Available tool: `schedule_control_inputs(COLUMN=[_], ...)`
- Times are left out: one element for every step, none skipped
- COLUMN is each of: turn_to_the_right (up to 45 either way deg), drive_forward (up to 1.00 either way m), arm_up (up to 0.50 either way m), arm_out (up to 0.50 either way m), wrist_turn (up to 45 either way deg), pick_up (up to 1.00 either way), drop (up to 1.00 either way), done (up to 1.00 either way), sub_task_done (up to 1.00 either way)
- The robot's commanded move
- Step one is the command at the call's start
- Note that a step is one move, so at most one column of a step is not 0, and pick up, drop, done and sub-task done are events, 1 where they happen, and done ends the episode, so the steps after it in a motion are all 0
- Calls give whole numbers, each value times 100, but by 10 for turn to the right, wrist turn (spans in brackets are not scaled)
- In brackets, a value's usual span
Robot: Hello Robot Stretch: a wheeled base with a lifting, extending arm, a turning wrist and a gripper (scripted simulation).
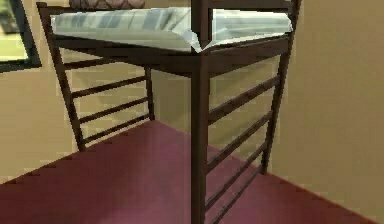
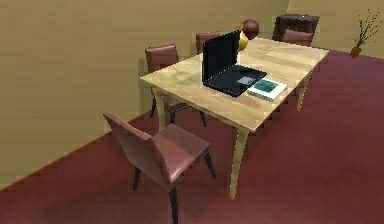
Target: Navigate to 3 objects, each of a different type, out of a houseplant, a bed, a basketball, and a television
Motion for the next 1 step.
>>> schedule_control_inputs(turn_to_the_right=[0], drive_forward=[0], arm_up=[0], arm_out=[0], wrist_turn=[0], pick_up=[0], drop=[0], done=[100], sub_task_done=[0])
